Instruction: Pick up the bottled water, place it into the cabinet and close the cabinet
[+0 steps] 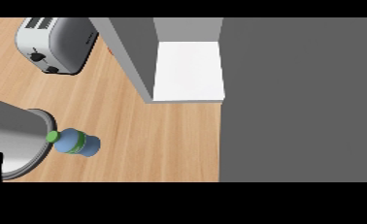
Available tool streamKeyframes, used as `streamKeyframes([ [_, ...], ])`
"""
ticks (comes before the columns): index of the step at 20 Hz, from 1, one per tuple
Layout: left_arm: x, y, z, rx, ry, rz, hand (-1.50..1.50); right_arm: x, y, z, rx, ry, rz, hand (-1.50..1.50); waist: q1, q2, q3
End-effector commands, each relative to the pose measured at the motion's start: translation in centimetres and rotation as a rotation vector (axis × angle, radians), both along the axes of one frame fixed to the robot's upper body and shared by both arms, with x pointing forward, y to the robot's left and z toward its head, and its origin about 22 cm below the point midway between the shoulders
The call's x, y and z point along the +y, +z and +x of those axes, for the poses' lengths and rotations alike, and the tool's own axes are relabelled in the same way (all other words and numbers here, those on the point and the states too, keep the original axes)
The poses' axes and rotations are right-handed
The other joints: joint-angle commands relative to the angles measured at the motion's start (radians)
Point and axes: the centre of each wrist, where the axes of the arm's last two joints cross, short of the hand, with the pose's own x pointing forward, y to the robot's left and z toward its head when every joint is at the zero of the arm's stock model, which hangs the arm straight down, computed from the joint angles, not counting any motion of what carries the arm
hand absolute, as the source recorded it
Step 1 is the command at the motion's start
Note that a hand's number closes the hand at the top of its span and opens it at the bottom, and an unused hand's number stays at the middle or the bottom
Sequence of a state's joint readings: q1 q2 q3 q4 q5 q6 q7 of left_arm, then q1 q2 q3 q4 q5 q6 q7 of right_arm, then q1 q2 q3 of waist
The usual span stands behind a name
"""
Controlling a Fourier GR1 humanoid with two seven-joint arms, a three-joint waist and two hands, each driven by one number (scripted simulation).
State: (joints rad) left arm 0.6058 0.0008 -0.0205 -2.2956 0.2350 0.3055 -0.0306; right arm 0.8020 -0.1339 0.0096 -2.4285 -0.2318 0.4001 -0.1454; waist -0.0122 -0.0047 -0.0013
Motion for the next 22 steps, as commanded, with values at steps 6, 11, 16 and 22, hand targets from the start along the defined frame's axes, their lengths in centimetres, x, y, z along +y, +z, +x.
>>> streamKeyframes([
  [6,2.3,-5.6,1.8,0.070,0.018,-0.034,-1.50,1.5,4.4,-2.6,-0.065,0.021,0.014,-1.50,-0.002,0.002,-0.001],
  [11,4.0,-8.8,3.5,0.098,0.022,-0.036,-1.50,-0.3,3.2,-3.3,-0.062,0.049,0.026,-1.50,-0.009,0.002,0.000],
  [16,3.4,-12.9,4.7,0.123,0.021,-0.046,-1.50,0.6,4.5,-4.5,-0.063,0.025,0.021,-1.50,-0.017,0.003,-0.002],
  [22,4.5,-16.4,5.1,0.129,0.025,-0.078,-1.50,-0.1,3.6,-4.7,-0.055,0.035,0.000,-1.50,-0.005,0.004,-0.001],
])
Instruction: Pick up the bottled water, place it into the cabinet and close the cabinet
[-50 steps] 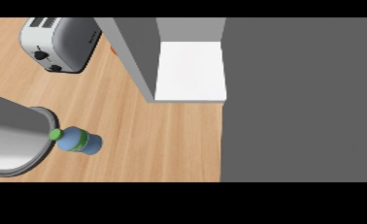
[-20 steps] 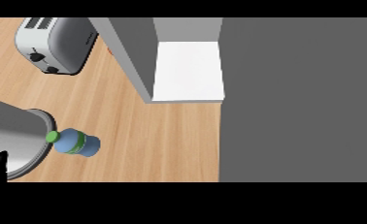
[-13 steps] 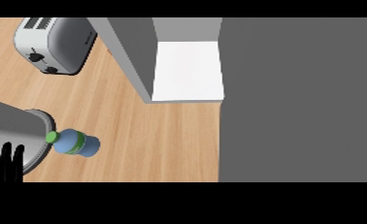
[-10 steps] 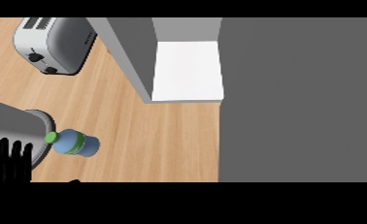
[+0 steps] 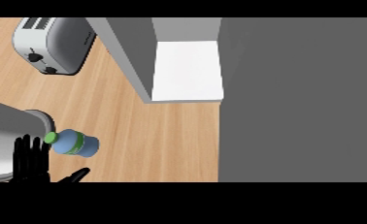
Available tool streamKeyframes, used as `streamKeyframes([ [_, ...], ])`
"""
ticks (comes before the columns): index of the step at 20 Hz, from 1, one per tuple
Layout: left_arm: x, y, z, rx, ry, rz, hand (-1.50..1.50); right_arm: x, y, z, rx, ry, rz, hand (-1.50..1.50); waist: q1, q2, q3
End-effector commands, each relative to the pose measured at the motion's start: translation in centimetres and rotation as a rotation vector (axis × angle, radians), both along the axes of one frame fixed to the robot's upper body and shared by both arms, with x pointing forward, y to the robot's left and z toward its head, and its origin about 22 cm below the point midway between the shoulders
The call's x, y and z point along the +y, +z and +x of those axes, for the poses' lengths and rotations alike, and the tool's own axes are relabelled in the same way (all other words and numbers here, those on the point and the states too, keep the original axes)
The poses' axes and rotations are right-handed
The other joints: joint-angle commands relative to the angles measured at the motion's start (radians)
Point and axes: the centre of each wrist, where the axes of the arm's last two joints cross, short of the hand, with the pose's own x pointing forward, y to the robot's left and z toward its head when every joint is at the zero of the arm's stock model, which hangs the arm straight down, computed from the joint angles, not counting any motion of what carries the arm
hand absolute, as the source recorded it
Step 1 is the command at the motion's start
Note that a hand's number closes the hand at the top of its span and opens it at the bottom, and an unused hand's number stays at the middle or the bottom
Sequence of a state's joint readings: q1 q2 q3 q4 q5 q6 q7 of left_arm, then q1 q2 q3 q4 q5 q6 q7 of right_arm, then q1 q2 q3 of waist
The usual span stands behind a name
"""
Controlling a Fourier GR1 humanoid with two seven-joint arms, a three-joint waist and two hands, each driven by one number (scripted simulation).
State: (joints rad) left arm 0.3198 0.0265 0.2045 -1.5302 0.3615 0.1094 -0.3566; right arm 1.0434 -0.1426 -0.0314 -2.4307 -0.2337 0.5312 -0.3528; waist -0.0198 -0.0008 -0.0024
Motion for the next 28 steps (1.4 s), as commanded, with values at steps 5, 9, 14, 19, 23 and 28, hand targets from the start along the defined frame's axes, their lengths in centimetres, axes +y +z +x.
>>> streamKeyframes([
  [5,1.0,-4.2,2.2,0.010,0.026,-0.018,-1.50,-0.1,3.7,-0.9,-0.070,0.008,-0.019,-1.50,0.003,0.002,0.000],
  [9,1.1,-5.7,3.0,0.024,0.050,-0.006,-1.50,-0.3,3.5,-1.6,-0.070,0.022,-0.019,-1.50,-0.002,0.001,0.000],
  [14,1.6,-6.7,4.2,0.011,0.050,0.012,-1.50,-0.1,2.9,-1.0,-0.089,-0.010,-0.014,-1.50,0.005,0.002,0.001],
  [19,2.1,-7.3,4.3,-0.045,0.018,-0.072,-1.50,0.0,3.3,-1.1,-0.089,-0.020,-0.011,-1.50,0.011,0.003,0.001],
  [23,1.6,-8.3,5.1,-0.117,0.002,-0.134,-1.50,-0.8,3.7,-2.1,-0.083,0.000,-0.031,-1.50,0.002,0.002,0.000],
  [28,1.9,-8.3,6.1,-0.153,-0.031,-0.194,-1.50,-1.1,3.1,-1.6,-0.091,0.009,-0.034,-1.50,0.006,0.002,0.001],
])
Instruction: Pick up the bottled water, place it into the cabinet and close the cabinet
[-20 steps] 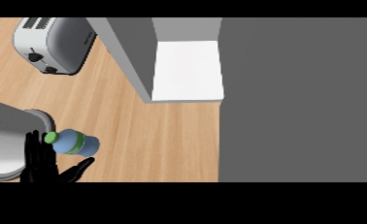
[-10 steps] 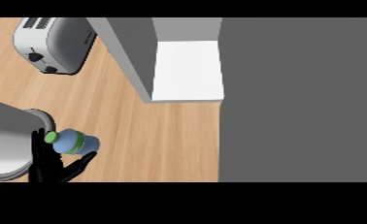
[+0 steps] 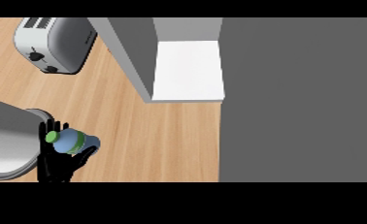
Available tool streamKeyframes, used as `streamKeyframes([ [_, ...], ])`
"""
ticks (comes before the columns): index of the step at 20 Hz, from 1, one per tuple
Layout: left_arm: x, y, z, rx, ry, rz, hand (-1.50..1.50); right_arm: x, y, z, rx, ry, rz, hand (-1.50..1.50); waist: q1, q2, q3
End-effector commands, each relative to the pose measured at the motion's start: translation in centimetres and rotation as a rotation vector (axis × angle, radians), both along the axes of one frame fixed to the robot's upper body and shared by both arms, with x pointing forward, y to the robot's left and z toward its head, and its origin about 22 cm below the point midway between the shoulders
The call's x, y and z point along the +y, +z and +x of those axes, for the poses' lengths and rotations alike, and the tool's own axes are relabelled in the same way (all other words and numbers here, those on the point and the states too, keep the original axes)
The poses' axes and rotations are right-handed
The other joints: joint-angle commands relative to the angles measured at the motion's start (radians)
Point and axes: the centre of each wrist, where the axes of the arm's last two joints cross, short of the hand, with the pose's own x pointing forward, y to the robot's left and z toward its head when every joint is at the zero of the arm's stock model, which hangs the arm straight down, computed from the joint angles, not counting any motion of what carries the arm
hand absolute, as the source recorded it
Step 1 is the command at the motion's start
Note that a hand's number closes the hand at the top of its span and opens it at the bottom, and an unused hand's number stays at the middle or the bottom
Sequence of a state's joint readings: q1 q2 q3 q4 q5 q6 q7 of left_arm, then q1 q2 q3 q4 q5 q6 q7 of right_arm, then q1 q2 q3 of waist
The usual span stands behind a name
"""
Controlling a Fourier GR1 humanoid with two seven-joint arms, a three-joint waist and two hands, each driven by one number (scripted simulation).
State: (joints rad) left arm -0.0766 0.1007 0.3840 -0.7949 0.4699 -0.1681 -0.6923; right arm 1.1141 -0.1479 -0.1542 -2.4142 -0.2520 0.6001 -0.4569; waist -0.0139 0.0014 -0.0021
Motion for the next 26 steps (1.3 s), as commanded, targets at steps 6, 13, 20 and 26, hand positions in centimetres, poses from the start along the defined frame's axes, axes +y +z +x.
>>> streamKeyframes([
  [6,-1.7,-0.6,1.7,-0.085,0.008,-0.041,1.50,0.9,4.0,-0.2,-0.061,0.022,0.010,-1.50,0.001,0.000,0.000],
  [13,-1.0,1.2,4.0,-0.145,0.032,0.035,1.50,0.7,3.6,0.1,-0.074,0.043,-0.010,-1.50,0.005,-0.001,0.001],
  [20,-8.2,1.2,5.1,-0.196,-0.332,0.045,1.50,0.2,1.6,0.6,-0.085,0.023,0.034,-1.50,0.004,-0.002,0.002],
  [26,-10.6,2.8,6.0,-0.235,-0.409,0.018,1.50,0.5,3.3,0.2,-0.075,0.035,0.014,-1.50,0.009,-0.006,0.002],
])
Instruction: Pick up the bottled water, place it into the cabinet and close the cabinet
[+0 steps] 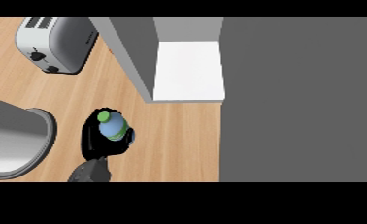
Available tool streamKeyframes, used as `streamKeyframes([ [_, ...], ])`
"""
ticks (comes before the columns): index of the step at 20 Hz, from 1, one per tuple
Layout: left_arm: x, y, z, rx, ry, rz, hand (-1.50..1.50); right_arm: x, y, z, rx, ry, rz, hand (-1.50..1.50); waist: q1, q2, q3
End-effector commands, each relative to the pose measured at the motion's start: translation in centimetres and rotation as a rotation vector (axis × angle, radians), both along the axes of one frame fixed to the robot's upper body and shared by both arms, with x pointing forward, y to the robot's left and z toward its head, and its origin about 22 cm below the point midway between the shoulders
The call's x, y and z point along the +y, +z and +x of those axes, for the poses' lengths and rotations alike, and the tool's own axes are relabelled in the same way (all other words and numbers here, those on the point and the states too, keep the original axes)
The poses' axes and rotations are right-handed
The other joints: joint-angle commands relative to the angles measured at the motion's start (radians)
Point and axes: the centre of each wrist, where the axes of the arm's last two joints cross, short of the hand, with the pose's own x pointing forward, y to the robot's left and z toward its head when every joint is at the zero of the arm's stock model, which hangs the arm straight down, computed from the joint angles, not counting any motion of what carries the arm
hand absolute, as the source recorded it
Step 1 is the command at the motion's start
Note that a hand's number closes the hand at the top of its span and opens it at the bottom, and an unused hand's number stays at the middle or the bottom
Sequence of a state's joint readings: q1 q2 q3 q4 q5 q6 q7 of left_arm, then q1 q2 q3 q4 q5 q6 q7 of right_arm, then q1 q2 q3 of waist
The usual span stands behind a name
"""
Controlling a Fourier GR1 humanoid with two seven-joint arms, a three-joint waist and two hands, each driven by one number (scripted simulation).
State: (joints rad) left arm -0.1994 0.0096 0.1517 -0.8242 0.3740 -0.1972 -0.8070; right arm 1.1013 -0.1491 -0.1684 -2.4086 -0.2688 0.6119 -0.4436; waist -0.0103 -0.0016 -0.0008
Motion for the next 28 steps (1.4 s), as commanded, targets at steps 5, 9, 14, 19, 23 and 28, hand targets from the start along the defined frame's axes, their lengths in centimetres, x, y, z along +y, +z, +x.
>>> streamKeyframes([
  [5,-3.9,5.2,1.3,-0.075,-0.136,0.050,1.50,1.0,3.5,0.1,-0.080,0.009,-0.008,-1.50,0.010,-0.006,0.001],
  [9,-7.2,8.3,1.3,-0.079,-0.192,0.043,1.50,0.4,2.0,0.9,-0.087,0.017,0.016,-1.50,0.010,-0.005,0.001],
  [14,-10.6,13.2,0.8,-0.142,-0.249,0.052,1.50,1.0,2.5,0.8,-0.093,0.002,0.014,-1.50,0.006,-0.004,0.001],
  [19,-14.2,17.0,-0.3,-0.114,-0.289,0.103,1.50,1.6,1.8,1.4,-0.084,0.018,0.011,-1.50,0.003,-0.002,0.001],
  [23,-17.7,20.4,-0.4,-0.093,-0.279,0.116,1.50,0.1,2.0,1.7,-0.082,0.029,0.022,-1.50,-0.002,0.001,0.001],
  [28,-19.8,22.4,1.4,-0.103,-0.206,0.160,1.50,0.2,2.8,1.0,-0.087,0.035,0.009,-1.50,-0.016,0.001,0.001],
])
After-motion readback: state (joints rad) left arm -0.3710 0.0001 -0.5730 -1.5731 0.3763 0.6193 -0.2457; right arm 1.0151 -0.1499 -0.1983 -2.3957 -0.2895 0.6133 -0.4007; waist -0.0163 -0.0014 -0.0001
